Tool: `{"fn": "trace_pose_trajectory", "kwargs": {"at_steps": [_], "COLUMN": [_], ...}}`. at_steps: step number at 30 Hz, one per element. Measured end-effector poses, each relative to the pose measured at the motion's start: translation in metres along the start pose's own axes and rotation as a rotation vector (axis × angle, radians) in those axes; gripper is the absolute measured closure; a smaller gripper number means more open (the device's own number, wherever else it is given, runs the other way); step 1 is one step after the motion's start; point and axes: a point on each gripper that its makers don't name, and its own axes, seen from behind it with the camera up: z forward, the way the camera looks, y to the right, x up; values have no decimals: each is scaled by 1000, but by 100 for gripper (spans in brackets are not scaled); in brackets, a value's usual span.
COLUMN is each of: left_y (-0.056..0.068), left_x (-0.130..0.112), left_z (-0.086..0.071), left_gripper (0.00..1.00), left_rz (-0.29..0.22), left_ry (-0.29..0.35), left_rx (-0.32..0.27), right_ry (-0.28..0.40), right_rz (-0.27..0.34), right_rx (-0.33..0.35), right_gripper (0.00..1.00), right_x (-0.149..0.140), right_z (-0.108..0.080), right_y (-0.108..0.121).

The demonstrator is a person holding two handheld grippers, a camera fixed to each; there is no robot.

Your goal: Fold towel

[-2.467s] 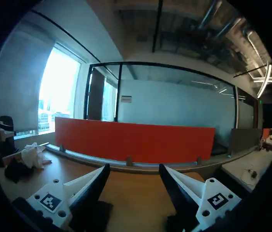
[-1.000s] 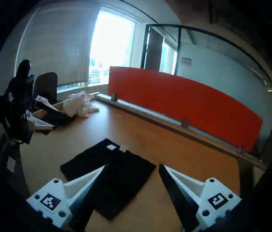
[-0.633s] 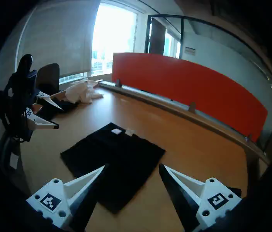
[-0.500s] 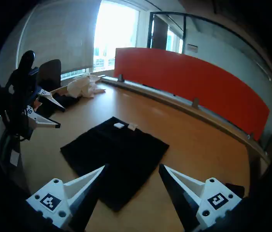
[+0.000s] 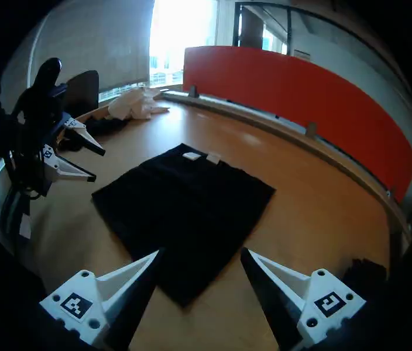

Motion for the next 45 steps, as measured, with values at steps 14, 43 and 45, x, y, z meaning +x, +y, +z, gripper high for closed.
{"fn": "trace_pose_trajectory", "kwargs": {"at_steps": [14, 43, 45], "left_y": [14, 28, 29], "left_x": [-39, -57, -57], "left_z": [17, 29, 29], "left_gripper": [0, 26, 36], "left_rz": [17, 41, 39], "left_ry": [-88, -156, -160], "left_rx": [-51, -73, -71], "right_ry": [-128, -159, -158], "right_rz": [-34, -13, -7], "right_rx": [58, 108, 106], "right_gripper": [1, 50, 59], "right_x": [-57, -79, -79], "right_z": [14, 21, 21], "right_y": [-13, -20, -20]}}
